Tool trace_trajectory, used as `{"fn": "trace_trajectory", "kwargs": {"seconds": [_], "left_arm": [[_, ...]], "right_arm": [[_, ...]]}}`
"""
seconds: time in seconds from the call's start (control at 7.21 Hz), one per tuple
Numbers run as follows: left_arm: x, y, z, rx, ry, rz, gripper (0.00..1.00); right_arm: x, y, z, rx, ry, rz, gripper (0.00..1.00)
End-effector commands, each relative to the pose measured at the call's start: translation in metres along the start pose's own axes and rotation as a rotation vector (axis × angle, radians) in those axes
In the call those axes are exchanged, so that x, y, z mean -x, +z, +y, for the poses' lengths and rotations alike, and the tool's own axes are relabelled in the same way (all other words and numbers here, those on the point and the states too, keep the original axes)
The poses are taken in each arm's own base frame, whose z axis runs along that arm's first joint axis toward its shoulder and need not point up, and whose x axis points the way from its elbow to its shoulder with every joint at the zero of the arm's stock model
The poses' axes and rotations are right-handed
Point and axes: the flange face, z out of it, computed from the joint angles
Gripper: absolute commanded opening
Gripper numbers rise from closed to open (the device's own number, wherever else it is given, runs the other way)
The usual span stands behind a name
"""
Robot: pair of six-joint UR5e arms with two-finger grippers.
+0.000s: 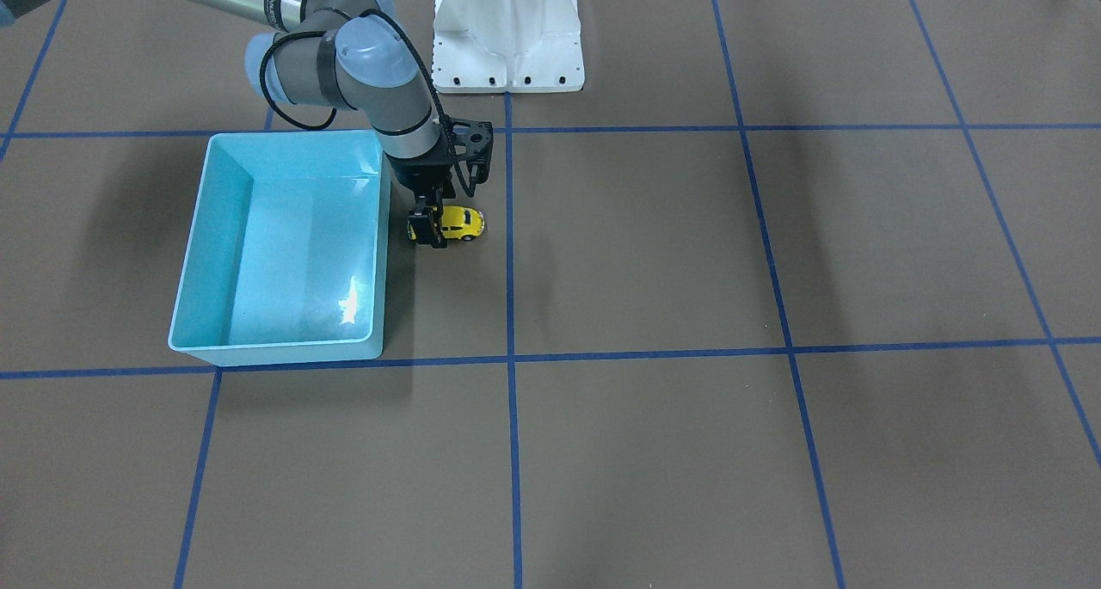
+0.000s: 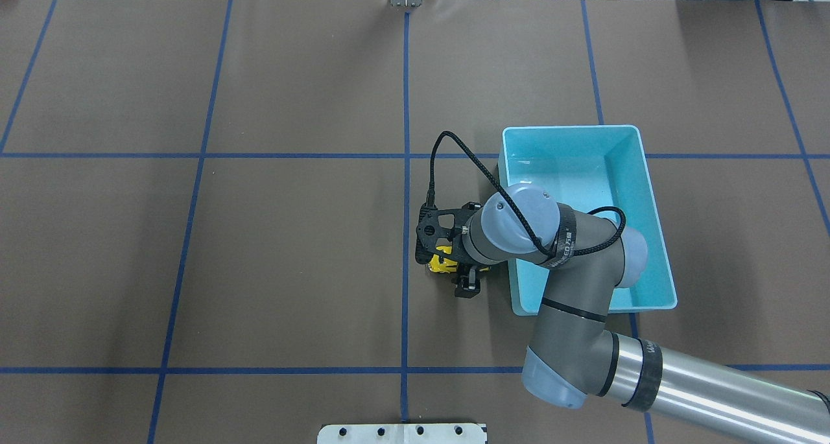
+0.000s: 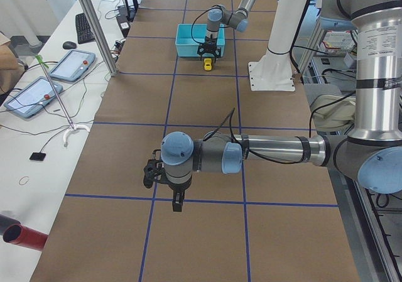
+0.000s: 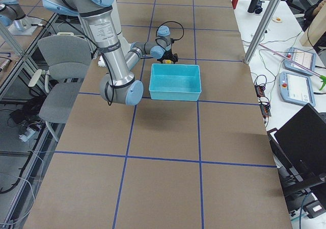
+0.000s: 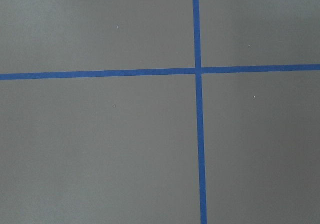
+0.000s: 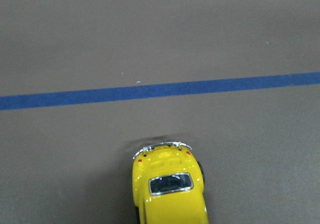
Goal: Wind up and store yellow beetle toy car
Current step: 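Close the right gripper on the yellow car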
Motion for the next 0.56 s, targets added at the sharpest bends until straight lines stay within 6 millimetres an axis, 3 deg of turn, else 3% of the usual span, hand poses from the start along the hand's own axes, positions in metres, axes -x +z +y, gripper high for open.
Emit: {"fn": "trace_trajectory", "kwargs": {"seconds": [0.0,0.14,0.42], "left_arm": [[0.0,0.0,0.0,0.0,0.0,0.0,1.0],[0.001,0.0,0.0,0.001,-0.001,0.0,1.0],[0.001,0.0,0.0,0.0,0.0,-0.002,1.0]], "right_arm": [[0.0,0.007,-0.006,-0.003,0.006,-0.003,0.66],[0.008,0.009,-0.007,-0.003,0.0,-0.012,0.01],[0.015,0.005,-0.011,-0.014,-0.006,-0.024,0.0]]}}
